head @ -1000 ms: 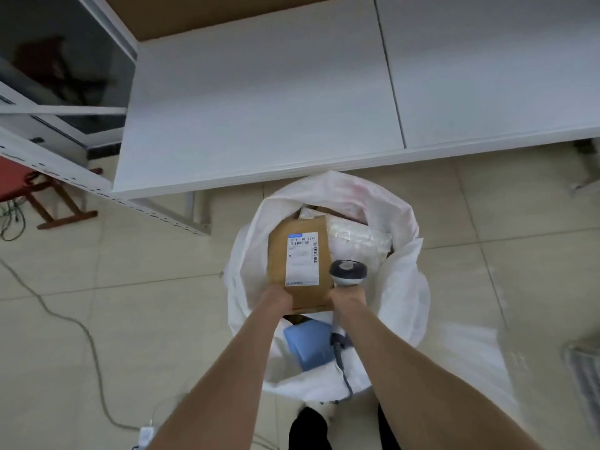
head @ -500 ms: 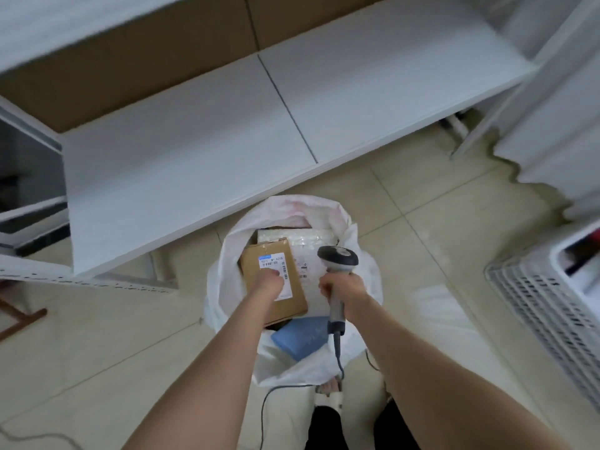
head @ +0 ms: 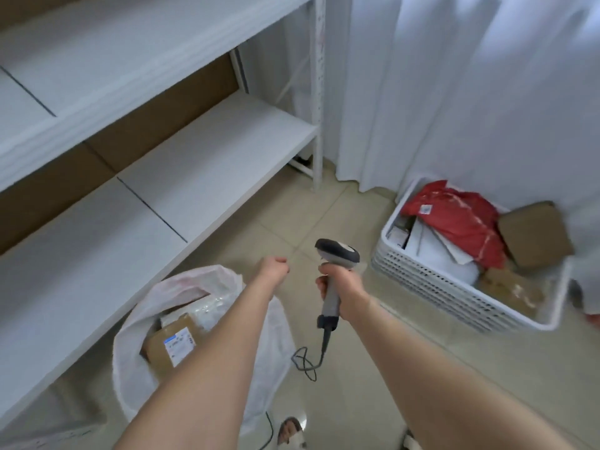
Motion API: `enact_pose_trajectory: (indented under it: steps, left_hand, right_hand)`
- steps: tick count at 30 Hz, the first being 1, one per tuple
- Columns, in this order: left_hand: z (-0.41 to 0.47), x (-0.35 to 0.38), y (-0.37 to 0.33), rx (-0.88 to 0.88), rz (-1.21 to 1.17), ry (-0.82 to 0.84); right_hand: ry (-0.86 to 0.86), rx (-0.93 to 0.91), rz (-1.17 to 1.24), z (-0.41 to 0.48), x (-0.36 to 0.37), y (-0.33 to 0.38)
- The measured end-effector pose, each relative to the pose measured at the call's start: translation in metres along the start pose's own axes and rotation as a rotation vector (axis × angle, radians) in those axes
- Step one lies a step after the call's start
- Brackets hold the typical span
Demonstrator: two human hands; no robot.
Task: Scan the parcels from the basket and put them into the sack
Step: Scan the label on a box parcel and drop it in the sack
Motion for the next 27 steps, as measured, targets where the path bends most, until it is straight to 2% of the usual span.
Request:
enact_pose_trajectory:
  steps: [9, 14, 21, 27]
  left_hand:
    - [-0.086, 0.2, -0.164, 0.195, 0.106, 0.076]
    - [-0.111, 0.304, -0.226, 0.259, 0.167, 0.175]
    - [-0.1, 0.431, -0.298, 0.297, 0.242, 0.291]
    - [-0.048, 0.545, -0.376, 0.343, 0.347, 0.351]
  right_hand:
    - [-0.107, -0.054, 0.356, -0.015, -0.216, 0.111]
    - [-0.189, -0.055, 0.483, -0.007, -0.317, 0.152]
    - [-0.326, -0.056, 0.594, 0.038, -0.432, 0.189]
    - [-0.493, -0.056, 0.602, 0.123, -0.533, 0.232]
Point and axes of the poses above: each hand's wrist, its own z-axis towards the middle knuckle, its own x-axis out of the palm, y = z × x, the point moved 8 cm from there along z, towards the middle knuckle, and after that the axes turned 5 degrees about -x, right-handed, at the moved point
